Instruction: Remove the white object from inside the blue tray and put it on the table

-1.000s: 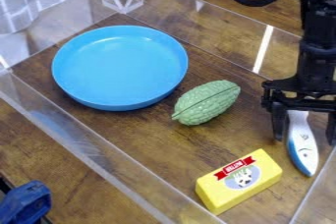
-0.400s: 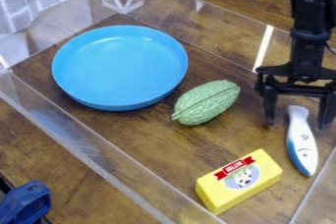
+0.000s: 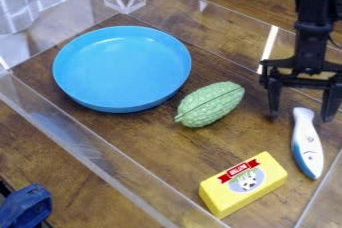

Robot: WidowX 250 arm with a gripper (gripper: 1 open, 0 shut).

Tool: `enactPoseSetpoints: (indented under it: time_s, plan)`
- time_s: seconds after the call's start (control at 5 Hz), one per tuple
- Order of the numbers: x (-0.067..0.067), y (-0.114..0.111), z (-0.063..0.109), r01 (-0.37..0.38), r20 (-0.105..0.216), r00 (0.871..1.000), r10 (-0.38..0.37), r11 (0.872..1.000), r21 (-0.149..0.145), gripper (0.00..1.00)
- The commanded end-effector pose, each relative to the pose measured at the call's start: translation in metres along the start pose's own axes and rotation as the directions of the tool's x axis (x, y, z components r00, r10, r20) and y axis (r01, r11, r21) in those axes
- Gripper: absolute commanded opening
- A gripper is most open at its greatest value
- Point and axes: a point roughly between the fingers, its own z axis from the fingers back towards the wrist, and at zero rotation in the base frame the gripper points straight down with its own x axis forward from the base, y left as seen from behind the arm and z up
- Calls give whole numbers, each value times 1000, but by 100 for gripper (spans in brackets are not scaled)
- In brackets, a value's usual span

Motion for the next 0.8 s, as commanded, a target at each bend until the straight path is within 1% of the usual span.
enactPoseSetpoints:
  time_s: [0.0,0.2,0.4,0.6]
  plan:
    - [5,-10,21,43,44,998,-43,999,-16,100]
    - [3,-13,16,81,31,996,-81,997,3,100]
    - [1,-18,4,134,7,991,-135,991,22,100]
    - [-3,-22,-7,187,-18,982,-186,981,42,100]
